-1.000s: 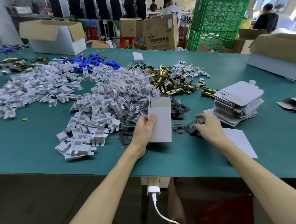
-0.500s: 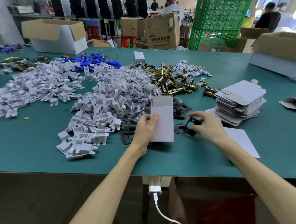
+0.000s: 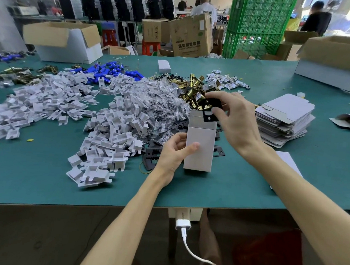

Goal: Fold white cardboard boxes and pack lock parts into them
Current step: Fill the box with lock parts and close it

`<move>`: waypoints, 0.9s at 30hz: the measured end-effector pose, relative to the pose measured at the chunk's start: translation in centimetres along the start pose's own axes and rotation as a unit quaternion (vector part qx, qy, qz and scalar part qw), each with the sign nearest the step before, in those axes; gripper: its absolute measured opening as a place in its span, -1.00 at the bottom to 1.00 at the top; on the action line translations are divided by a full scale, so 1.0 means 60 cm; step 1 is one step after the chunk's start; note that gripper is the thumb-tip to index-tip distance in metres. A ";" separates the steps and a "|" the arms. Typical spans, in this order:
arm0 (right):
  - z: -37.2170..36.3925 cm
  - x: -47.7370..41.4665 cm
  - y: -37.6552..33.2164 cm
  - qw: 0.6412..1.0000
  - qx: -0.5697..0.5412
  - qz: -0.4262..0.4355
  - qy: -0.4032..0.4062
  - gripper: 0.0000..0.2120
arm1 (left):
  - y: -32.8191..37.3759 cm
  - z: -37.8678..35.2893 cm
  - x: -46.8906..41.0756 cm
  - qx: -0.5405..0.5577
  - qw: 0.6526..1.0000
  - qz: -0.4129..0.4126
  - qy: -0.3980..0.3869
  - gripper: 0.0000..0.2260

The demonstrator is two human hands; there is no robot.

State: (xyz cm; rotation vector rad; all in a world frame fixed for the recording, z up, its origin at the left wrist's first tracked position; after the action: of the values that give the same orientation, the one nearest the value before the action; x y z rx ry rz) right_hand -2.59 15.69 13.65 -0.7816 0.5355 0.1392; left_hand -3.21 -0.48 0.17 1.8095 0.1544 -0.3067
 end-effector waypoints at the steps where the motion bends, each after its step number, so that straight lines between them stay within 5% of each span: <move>1: -0.004 0.001 -0.003 1.000 0.020 0.020 -0.009 -0.62 | 0.000 0.000 0.000 -0.001 1.000 0.000 -0.001 -0.70; 8: -0.026 -0.009 0.003 0.991 0.094 0.026 -0.092 -0.77 | 0.002 -0.002 0.000 -0.008 1.000 0.002 -0.004 -0.66; 27: -0.027 -0.036 -0.012 0.969 0.164 -0.029 -0.180 -0.56 | 0.002 -0.003 0.002 0.010 1.000 0.021 -0.018 -0.70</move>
State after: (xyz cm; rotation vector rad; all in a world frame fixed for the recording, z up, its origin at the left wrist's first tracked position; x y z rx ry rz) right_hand -4.89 14.20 14.25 -0.4325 0.1829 0.1303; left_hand -3.05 -0.32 0.31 1.8234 0.0895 -0.3118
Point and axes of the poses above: each hand's wrist, its own x-axis away from the middle knuckle, its own z-axis out of the back of the hand, y = z × x, the point moved 3 cm from there along -x, towards the middle knuckle, and after that the axes turned 12 degrees about -z, right-handed, at the moved point
